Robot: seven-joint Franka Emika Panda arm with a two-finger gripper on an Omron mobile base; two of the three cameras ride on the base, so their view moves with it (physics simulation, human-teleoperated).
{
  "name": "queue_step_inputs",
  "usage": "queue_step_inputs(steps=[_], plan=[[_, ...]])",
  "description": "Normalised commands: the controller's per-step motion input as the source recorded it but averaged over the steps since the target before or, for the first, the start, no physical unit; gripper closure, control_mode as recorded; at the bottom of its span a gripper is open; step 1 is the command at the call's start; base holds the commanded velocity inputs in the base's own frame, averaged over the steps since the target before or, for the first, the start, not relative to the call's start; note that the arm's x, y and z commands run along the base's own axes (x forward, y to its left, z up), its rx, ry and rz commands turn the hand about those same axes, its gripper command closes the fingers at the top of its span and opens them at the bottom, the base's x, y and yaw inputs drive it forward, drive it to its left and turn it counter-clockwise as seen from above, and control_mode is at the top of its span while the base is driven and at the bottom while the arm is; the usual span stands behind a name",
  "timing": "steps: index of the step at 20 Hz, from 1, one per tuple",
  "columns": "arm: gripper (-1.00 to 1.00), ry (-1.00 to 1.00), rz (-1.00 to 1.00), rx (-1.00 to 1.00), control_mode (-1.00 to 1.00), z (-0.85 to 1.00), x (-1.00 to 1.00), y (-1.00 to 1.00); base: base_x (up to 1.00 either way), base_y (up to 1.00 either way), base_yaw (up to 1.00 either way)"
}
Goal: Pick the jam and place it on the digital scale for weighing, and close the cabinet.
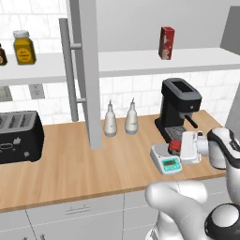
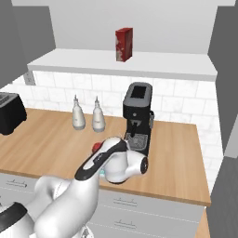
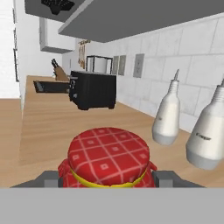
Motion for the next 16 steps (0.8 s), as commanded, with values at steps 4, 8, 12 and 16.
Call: queue_step_inputs(steps=[4,8,12,16], plan=[[1.0,0.0,0.0,0.0,-1.0,-0.19,0.34,-0.02,0.0,0.0,0.0],[1.0,0.0,0.0,0.0,-1.0,-0.11,0.29,-0.05,0.0,0.0,0.0],[1.0,0.0,0.0,0.0,-1.0,-0.23,0.27,0.0,0.0,0.0,0.0],[1.0,0.0,0.0,0.0,-1.0,-0.29,0.01,0.08,0.0,0.0,0.0]])
